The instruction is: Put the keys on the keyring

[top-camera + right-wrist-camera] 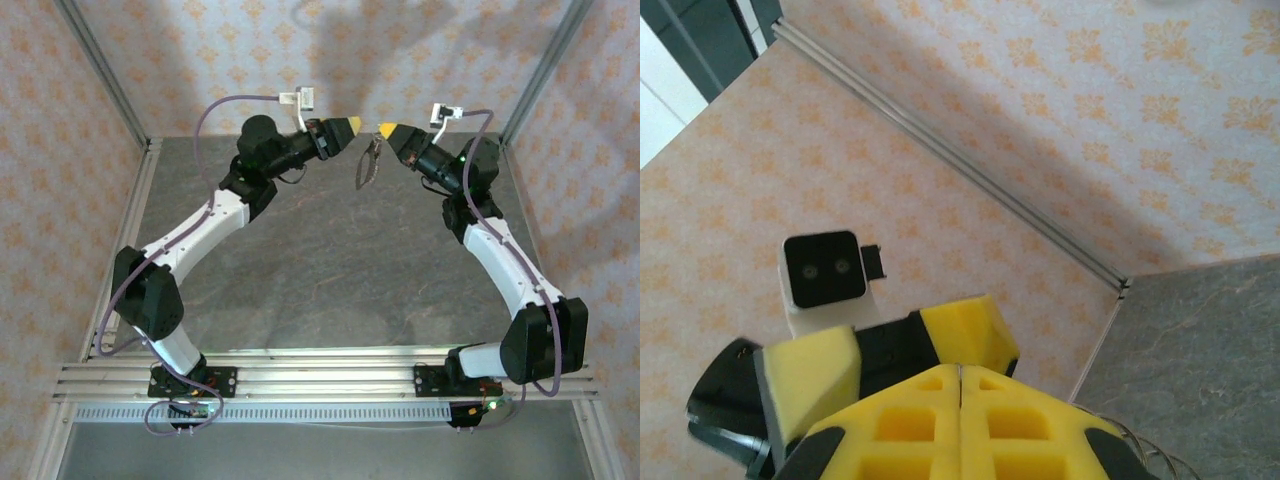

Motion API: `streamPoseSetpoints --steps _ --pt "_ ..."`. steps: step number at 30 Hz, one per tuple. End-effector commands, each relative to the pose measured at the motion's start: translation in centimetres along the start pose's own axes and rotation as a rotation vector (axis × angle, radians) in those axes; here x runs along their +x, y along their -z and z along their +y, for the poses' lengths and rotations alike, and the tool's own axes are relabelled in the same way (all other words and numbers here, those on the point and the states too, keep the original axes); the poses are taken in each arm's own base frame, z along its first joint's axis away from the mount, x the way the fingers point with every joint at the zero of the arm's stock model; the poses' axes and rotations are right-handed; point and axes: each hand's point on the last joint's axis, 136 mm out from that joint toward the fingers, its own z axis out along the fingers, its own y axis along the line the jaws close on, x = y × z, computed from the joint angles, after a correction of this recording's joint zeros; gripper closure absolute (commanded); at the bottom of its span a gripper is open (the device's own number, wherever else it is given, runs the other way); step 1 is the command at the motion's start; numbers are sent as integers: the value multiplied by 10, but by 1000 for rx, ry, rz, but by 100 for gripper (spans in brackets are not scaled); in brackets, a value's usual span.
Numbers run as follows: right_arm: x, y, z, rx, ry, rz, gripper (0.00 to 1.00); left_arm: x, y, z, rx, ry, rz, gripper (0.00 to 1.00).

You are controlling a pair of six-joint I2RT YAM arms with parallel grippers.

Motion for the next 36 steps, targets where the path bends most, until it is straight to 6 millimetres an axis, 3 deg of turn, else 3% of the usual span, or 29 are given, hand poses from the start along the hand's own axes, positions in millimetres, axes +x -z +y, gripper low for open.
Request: streamPoseSetpoints --steps 1,9,23,27,34,36 --pt "-3 0 29 -85 94 56 100 -4 6 -21 43 -84 73 41" --pt "11 -1 33 -103 149 176 100 14 0 -25 118 -123 239 41" --pt "18 1 33 -104 167 223 100 28 -3 -25 187 -114 324 43" --pt "18 0 31 -100 165 220 100 29 -4 -28 208 -109 327 49" --pt "16 0 27 -84 162 207 100 30 -2 -36 252 -107 334 70" --pt "15 -1 26 -81 159 203 100 31 -1 -40 264 -111 339 71"
